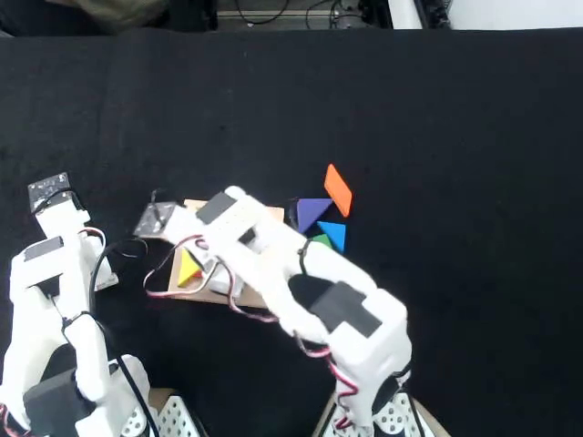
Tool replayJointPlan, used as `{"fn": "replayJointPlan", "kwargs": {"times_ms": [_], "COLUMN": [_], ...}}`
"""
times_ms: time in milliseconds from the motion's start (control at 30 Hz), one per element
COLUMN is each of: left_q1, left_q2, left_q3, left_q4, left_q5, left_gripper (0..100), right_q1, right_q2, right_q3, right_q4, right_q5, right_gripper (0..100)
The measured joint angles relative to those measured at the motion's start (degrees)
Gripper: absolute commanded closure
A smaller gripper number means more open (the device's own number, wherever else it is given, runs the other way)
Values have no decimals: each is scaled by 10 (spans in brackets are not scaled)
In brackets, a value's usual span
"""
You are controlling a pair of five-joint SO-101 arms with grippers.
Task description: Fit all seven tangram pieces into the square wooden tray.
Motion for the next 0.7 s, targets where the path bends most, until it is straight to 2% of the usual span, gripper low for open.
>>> {"fn": "replayJointPlan", "kwargs": {"times_ms": [233, 533, 700], "left_q1": [0, 0, 0], "left_q2": [0, 0, 0], "left_q3": [0, 0, 0], "left_q4": [0, 0, 0], "left_q5": [0, 0, 0], "left_gripper": [970, 970, 970], "right_q1": [35, 40, 82], "right_q2": [18, 6, -41], "right_q3": [-7, -7, -6], "right_q4": [-2, -2, -12], "right_q5": [1, 2, 2], "right_gripper": [987, 987, 985]}}
